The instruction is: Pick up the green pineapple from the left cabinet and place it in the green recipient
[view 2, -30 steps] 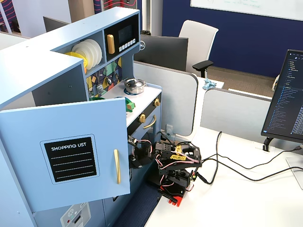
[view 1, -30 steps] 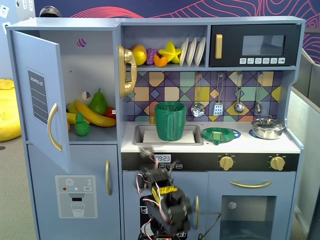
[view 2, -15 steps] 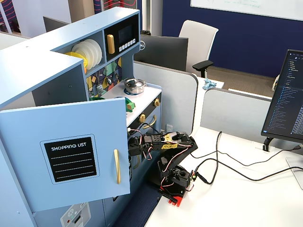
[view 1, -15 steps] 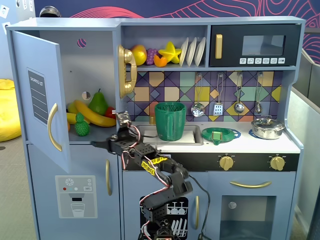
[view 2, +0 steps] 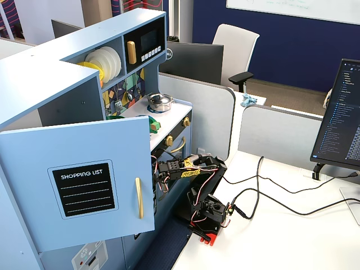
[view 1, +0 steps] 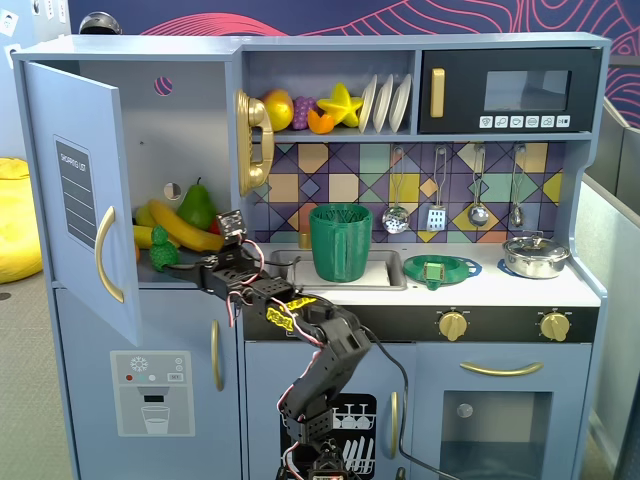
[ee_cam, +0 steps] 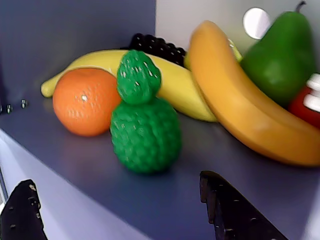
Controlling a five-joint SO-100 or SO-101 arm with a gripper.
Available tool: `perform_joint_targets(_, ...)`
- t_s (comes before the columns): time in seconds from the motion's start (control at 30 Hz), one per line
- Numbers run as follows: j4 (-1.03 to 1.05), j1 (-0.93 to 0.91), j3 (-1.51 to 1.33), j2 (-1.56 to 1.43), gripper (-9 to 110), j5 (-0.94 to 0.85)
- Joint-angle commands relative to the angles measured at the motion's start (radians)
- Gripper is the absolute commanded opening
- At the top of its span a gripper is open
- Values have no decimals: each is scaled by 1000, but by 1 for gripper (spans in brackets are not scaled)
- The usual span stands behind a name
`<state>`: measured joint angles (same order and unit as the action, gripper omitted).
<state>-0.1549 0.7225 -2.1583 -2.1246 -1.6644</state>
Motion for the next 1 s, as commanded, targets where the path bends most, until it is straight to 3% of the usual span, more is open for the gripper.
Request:
perform_joint_targets(0.0, -57, 12, 115, 58, 36, 15)
perform_joint_targets(0.97, -6, -38, 715, 661, 34, 2)
